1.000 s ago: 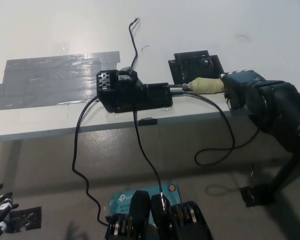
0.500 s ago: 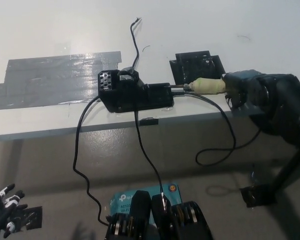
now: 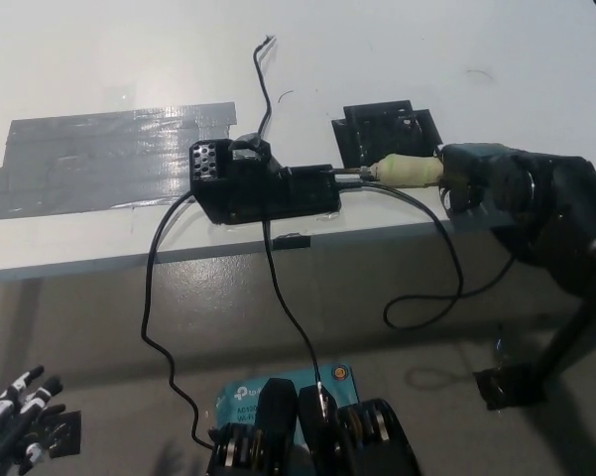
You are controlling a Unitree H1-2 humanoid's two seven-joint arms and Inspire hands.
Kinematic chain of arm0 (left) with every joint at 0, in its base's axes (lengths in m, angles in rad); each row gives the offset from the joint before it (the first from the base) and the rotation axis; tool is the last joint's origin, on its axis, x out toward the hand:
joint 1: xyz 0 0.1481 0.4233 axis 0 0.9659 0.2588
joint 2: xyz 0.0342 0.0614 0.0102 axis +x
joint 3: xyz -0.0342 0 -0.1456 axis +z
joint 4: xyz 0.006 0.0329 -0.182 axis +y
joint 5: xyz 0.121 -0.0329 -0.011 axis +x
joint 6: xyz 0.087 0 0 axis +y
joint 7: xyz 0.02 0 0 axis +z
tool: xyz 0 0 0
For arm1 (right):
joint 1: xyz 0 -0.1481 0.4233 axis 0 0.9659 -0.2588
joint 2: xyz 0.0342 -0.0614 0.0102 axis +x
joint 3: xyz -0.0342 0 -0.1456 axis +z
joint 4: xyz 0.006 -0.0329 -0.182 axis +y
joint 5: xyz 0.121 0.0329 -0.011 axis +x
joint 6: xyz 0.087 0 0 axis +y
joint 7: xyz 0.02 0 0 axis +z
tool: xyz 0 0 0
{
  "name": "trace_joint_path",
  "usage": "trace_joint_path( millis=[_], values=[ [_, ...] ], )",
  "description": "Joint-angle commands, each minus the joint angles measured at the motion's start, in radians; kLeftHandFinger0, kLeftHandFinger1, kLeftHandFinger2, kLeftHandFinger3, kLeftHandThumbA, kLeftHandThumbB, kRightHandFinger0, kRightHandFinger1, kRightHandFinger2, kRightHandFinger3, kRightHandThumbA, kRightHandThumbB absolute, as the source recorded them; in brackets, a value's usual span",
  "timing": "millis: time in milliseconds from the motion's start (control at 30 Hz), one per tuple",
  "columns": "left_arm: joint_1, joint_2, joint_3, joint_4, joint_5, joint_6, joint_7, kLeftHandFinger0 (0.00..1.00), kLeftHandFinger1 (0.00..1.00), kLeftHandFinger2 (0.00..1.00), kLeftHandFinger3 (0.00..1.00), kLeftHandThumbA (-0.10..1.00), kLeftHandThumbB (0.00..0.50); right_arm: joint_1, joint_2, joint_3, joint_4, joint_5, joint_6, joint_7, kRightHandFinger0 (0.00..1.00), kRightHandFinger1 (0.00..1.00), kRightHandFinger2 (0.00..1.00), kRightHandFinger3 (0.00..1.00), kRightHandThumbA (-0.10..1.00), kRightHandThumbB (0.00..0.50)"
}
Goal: The robot uses its right hand to grab and lift the soldering gun kept on the middle of the table and puts it in its base
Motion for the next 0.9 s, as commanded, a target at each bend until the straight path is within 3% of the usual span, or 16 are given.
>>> trace_joint_path(
  millis=[0,33,133,167,300,333,367,500,533,567,600,667,733,767,800,867],
  values=[
    [-0.008,0.072,-0.014,0.001,-0.019,-0.022,-0.099,0.86,0.99,0.99,1.0,0.81,0.072,0.105,0.051,0.031,-0.025,0.02,-0.002,0.055,0.03,0.22,0.74,1.0,-0.05,0.491],
    [-0.006,0.076,-0.015,-0.004,-0.027,-0.023,-0.11,0.89,1.0,1.0,1.0,0.81,0.073,0.113,0.047,0.042,-0.031,0.003,-0.003,0.044,0.1,0.34,0.88,1.0,-0.06,0.493],
    [-0.011,0.09,-0.031,0.002,-0.022,-0.038,-0.135,0.9,1.0,1.0,1.0,0.82,0.093,0.136,0.031,0.059,-0.057,-0.02,-0.006,0.02,0.17,0.42,0.9,1.0,-0.05,0.485],
    [-0.012,0.094,-0.036,0.003,-0.024,-0.044,-0.146,0.89,1.0,1.0,1.0,0.82,0.12,0.137,0.019,0.105,-0.04,-0.071,-0.047,-0.013,0.12,0.37,0.76,1.0,0.05,0.485],
    [-0.018,0.104,-0.051,0.004,-0.025,-0.049,-0.176,0.99,1.0,1.0,1.0,0.86,0.152,0.138,-0.009,0.236,-0.036,-0.192,-0.077,-0.059,0.0,0.14,0.54,1.0,0.2,0.497],
    [-0.023,0.107,-0.055,0.008,-0.023,-0.048,-0.181,1.0,1.0,1.0,1.0,0.87,0.18,0.14,-0.009,0.243,-0.035,-0.194,-0.066,-0.061,0.0,0.1,0.53,1.0,0.17,0.498],
    [-0.029,0.109,-0.058,0.008,-0.024,-0.049,-0.188,1.0,1.0,1.0,1.0,0.86,0.189,0.14,-0.009,0.261,-0.032,-0.203,-0.051,-0.06,0.09,0.23,0.69,1.0,0.16,0.493],
    [-0.04,0.121,-0.07,0.006,-0.014,-0.059,-0.208,1.0,1.0,1.0,1.0,0.87,0.23,0.153,-0.014,0.29,-0.054,-0.226,-0.004,-0.05,0.05,0.16,0.62,1.0,0.14,0.482],
    [-0.043,0.132,-0.083,0.003,-0.004,-0.058,-0.221,1.0,1.0,1.0,1.0,0.89,0.219,0.175,-0.023,0.3,-0.086,-0.247,0.007,-0.081,0.0,0.03,0.49,1.0,0.16,0.452],
    [-0.045,0.135,-0.086,0.001,0.001,-0.051,-0.222,1.0,1.0,1.0,1.0,0.89,0.219,0.182,-0.026,0.299,-0.091,-0.25,0.006,-0.1,0.0,0.03,0.5,1.0,0.17,0.437],
    [-0.048,0.137,-0.09,-0.001,0.004,-0.048,-0.224,1.0,1.0,1.0,1.0,0.89,0.232,0.186,-0.028,0.306,-0.092,-0.261,0.0,-0.116,0.0,0.05,0.52,1.0,0.18,0.367],
    [-0.053,0.145,-0.099,0.003,0.007,-0.05,-0.232,1.0,1.0,1.0,1.0,0.89,0.251,0.191,-0.028,0.315,-0.087,-0.277,-0.008,-0.133,0.0,0.09,0.57,1.0,-0.09,0.028],
    [-0.059,0.155,-0.112,0.01,0.012,-0.053,-0.246,1.0,1.0,1.0,1.0,0.86,0.237,0.2,-0.03,0.332,-0.088,-0.308,-0.015,-0.159,0.0,0.2,0.63,0.95,-0.1,0.0],
    [-0.059,0.158,-0.114,0.01,0.01,-0.058,-0.251,1.0,1.0,1.0,1.0,0.84,0.208,0.2,-0.027,0.342,-0.077,-0.328,-0.007,-0.175,0.0,0.2,0.57,0.79,-0.09,0.035],
    [-0.059,0.161,-0.118,0.01,0.007,-0.066,-0.26,1.0,1.0,1.0,1.0,0.84,0.196,0.201,-0.023,0.359,-0.062,-0.357,0.004,-0.199,0.0,0.2,0.53,0.68,-0.06,0.006],
    [-0.064,0.162,-0.125,0.021,0.005,-0.08,-0.273,1.0,1.0,1.0,1.0,0.84,0.197,0.212,-0.02,0.356,-0.055,-0.354,0.027,-0.189,0.0,0.22,0.54,0.71,-0.02,0.0]
  ],
)
